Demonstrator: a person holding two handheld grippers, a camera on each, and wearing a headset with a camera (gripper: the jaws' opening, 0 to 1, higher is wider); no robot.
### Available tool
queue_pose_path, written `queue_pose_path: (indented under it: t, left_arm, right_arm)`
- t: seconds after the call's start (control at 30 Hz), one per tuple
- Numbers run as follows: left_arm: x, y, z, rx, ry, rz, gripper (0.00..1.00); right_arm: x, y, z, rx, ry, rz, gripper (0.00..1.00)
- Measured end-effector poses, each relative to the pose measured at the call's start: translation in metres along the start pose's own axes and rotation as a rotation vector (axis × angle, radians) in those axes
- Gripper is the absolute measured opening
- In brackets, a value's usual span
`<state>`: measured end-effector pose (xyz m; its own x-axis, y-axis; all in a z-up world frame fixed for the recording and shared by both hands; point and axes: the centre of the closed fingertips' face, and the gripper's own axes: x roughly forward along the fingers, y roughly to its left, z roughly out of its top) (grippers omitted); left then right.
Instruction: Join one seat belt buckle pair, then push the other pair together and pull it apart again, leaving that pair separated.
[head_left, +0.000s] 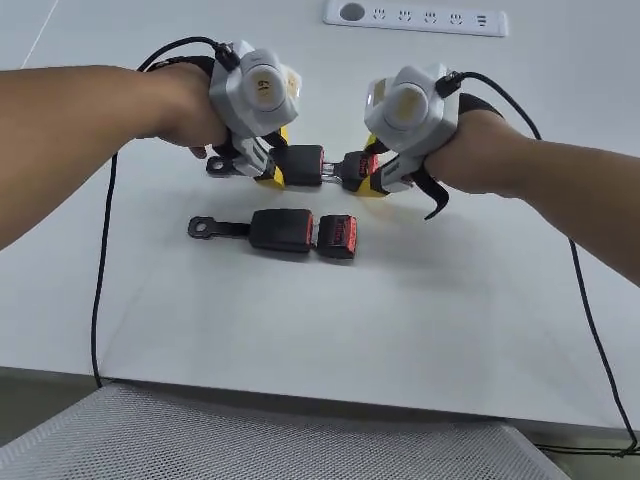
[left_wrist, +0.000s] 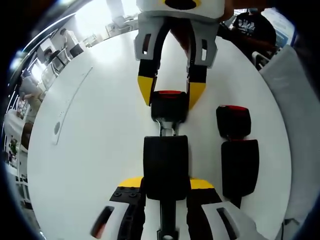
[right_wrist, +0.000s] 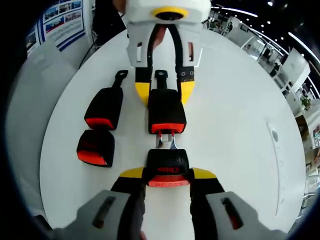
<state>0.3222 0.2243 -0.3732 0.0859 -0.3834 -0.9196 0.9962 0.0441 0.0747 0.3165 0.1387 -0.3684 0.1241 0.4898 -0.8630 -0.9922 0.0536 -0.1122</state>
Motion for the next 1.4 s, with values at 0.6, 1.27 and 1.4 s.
queue_pose_path:
  t: [0.6, 1.27, 1.4]
  left_arm:
    - [-0.004, -0.002, 0.003, -0.014, -0.049, 0.017, 0.31]
    - [0.0, 0.002, -0.001, 0.017, -0.044, -0.014, 0.31]
    - [0.001, 0.003, -0.002, 0.018, -0.046, -0.01, 0.31]
  right_arm:
    - [0.0, 0.003, 0.01, 0.028, -0.059, 0.027, 0.31]
    - [0.008, -0.002, 0.019, 0.012, -0.057, 0.038, 0.31]
    - [0.008, -0.001, 0.019, 0.016, -0.066, 0.036, 0.31]
